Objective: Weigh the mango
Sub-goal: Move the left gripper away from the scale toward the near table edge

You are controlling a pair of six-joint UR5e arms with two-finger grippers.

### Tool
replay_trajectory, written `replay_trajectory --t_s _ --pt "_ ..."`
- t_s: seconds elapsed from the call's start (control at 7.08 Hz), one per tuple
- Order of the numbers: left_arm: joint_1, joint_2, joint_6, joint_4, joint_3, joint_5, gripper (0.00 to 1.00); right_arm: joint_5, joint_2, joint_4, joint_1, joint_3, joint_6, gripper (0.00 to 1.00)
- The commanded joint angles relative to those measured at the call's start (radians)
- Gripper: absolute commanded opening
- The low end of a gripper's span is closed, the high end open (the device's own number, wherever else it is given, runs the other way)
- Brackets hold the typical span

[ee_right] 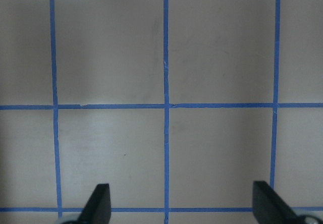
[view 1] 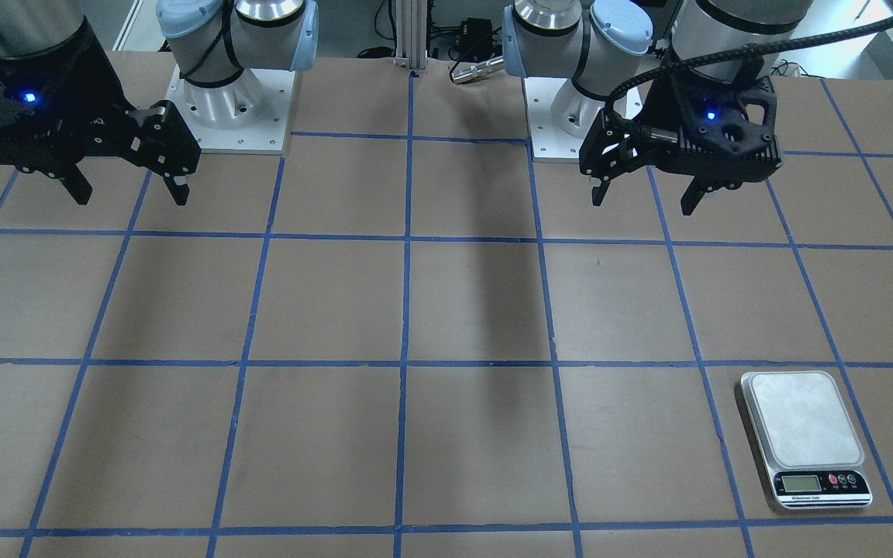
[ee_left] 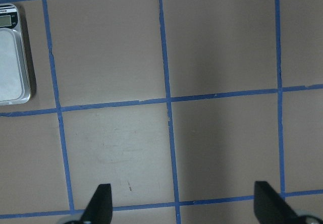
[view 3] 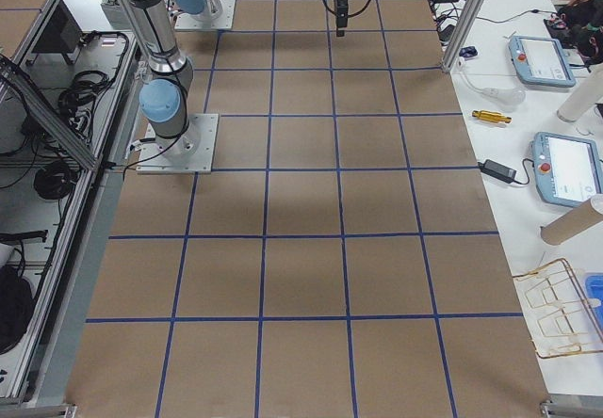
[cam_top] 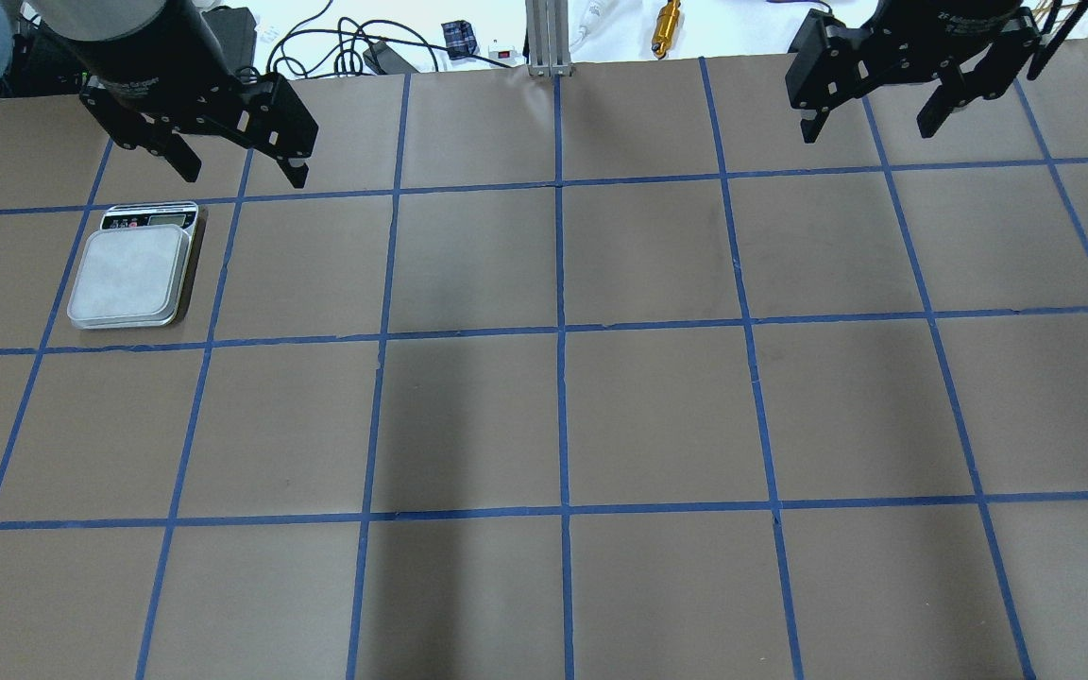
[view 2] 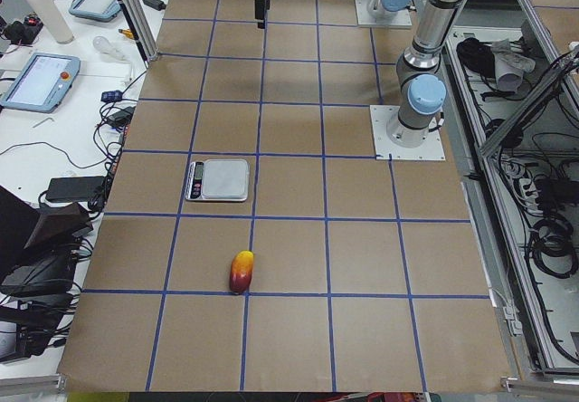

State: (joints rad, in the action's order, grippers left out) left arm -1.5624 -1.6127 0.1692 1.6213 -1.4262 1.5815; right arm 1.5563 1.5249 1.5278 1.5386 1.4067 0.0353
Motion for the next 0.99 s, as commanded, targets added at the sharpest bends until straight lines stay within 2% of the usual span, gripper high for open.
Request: replay_trajectory --t_s 0.0,0.42,0.85 --pt "0.100 0.025 0.209 0.061 0.004 0.002 1.00 0.001 0.000 0.000 0.000 0.000 0.000 1.00" --pt "0.262 0.060 0.532 0.140 0.004 0.005 1.00 0.001 0.001 0.000 0.000 0.000 0.000 1.00" --pt "0.527 0.057 0.955 0.175 0.007 0.002 1.00 0.001 0.000 0.000 0.000 0.000 0.000 1.00"
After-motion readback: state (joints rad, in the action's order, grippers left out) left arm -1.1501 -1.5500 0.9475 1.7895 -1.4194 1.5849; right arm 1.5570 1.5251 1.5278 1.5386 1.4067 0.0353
